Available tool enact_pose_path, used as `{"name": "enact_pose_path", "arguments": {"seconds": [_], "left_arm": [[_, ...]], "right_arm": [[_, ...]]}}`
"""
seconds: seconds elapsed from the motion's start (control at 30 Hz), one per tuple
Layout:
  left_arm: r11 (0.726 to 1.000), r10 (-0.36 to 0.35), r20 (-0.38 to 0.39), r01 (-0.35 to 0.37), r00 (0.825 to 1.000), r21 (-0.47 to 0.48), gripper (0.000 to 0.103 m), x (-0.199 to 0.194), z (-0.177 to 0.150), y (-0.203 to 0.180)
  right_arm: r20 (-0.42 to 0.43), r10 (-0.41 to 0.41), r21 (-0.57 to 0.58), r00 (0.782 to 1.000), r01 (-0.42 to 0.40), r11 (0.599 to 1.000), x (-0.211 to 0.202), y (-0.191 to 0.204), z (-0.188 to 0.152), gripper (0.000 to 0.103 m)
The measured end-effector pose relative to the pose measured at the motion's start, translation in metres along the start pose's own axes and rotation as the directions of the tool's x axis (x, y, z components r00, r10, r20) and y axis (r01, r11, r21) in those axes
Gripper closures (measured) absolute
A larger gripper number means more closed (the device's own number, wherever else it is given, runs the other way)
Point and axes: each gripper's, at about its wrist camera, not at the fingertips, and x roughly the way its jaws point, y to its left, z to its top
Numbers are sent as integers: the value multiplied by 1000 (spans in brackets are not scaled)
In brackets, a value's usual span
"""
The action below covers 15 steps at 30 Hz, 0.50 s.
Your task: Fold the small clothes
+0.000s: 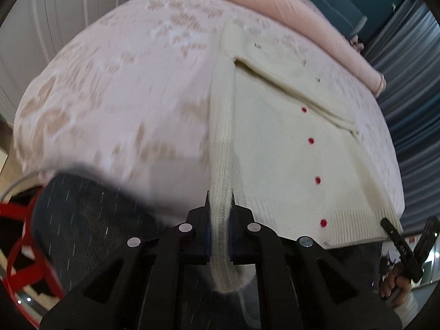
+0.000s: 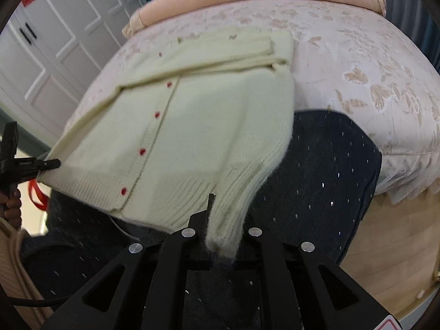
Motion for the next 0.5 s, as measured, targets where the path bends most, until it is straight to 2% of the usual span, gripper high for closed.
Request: {"name": "enact_pose_path", "arguments": {"seconds": [0.07,0.13,0.27,0.33,0.4,0.5], "left_arm": [[1000,14,-64,-14,998,1,96,-12,-32,5],[1000,28,-103,-29,994,-9,96,-20,-51,9],[999,29,-124,-34,992,-39,96,-37,-66,11],[999,12,-74,-15,997,-36,96,-45,-50,8],[1000,-3,9,3,1000,2,96,-51,-26,-2],[997,-64,118,59,991,40,96,-50,15,-20]], "right_arm": [[62,6,14,998,-7,1000,-3,-4,15,96],[160,16,42,987,-23,999,-4,-13,42,96],[338,18,90,941,-51,995,11,-33,104,96],[384,-2,102,923,-41,994,24,-37,134,96],[411,-8,144,912,-56,988,44,-46,168,96],[421,-25,190,907,-62,980,71,-56,210,96]]}}
